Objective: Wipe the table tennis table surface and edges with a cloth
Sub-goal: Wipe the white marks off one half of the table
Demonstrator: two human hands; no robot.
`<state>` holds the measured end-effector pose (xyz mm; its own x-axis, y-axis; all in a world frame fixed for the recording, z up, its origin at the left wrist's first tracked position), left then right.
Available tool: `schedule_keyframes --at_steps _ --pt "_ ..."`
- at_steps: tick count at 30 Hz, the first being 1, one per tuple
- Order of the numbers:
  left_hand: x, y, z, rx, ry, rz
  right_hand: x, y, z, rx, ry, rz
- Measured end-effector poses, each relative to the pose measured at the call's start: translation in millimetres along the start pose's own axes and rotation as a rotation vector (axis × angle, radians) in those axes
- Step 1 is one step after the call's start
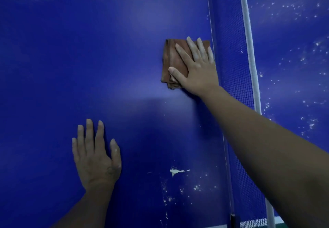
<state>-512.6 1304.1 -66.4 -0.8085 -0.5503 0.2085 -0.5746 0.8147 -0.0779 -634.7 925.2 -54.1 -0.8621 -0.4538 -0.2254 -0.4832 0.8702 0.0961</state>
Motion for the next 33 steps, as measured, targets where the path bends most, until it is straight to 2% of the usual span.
schedule_keyframes --at_steps 10,15,21,24,30,33 --pt "-1 0 -1 -0.021 -0.002 -0.012 20 49 7 0.069 0.019 0.029" --pt "0 1 -1 -0.032 0.004 -0.022 26 122 14 0.108 -0.016 -0.010" --pt "3 -2 -5 -0.004 0.013 -0.015 31 228 33 0.048 -0.029 0.017" --pt "4 -2 -5 -0.001 0.020 -0.014 30 215 30 0.066 -0.028 0.012" --pt "4 -3 -7 0.025 0.023 0.003 -6 146 32 0.066 0.031 0.275" --pt "6 -2 -7 0.045 0.041 0.017 -35 162 39 0.082 0.007 0.181"
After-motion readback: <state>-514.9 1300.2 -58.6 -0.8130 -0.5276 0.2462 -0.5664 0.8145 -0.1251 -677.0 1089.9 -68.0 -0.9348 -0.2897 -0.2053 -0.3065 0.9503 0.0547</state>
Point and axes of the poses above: each hand's wrist, its own y-axis away from the middle knuckle, its own z-axis out of the palm, x = y × z, the point moved 5 cm from there along -y, towards the middle knuckle, and after that the axes turned 15 degrees about z, right-handed, at the moved point
